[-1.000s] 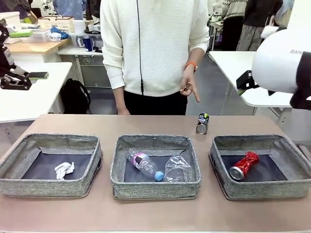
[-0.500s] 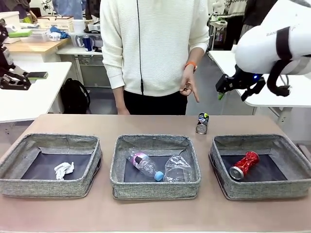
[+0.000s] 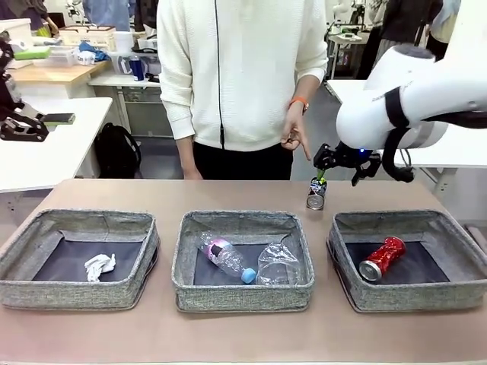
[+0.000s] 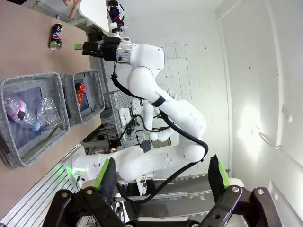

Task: Sort the waste into the appropriate baskets.
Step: Pick up the waste item pointed out by the person.

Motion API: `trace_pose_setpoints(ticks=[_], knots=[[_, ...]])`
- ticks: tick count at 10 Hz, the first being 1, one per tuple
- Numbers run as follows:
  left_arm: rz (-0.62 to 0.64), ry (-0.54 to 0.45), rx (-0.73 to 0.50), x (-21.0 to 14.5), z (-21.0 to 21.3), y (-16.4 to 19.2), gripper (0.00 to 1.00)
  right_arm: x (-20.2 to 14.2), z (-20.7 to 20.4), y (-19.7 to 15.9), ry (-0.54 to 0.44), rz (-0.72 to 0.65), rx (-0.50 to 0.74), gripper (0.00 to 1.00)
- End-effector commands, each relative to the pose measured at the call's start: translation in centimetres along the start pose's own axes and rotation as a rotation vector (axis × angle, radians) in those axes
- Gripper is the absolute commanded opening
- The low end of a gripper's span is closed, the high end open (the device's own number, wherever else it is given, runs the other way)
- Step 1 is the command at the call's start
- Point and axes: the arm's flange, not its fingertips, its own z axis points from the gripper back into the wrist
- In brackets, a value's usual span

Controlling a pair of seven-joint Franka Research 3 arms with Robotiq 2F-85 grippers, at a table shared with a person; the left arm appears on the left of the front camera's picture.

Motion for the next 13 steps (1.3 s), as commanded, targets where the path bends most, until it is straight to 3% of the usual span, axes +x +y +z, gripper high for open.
trace_pose_setpoints(ticks=[1,2,3,5,9,13], knots=[[-0.015,0.002,-0.022,0.0,0.2,-0.4,1.00,-0.7,2.0,0.4,0.001,0.043,0.004,1.00],[-0.015,0.002,-0.022,0.0,0.2,-0.4,1.00,-0.7,2.0,0.4,0.001,0.043,0.004,1.00],[-0.015,0.002,-0.022,0.0,0.2,-0.4,1.00,0.2,-0.6,-0.2,0.005,-0.003,-0.002,1.00],[-0.015,0.002,-0.022,0.0,0.2,-0.4,1.00,2.0,-2.4,0.3,0.071,0.026,-0.003,1.00],[-0.015,0.002,-0.022,0.0,0.2,-0.4,1.00,4.7,-6.8,1.0,0.079,-0.026,0.015,1.00],[-0.015,0.002,-0.022,0.0,0.2,-0.4,1.00,5.6,-10.4,1.7,0.135,-0.066,0.018,1.00]])
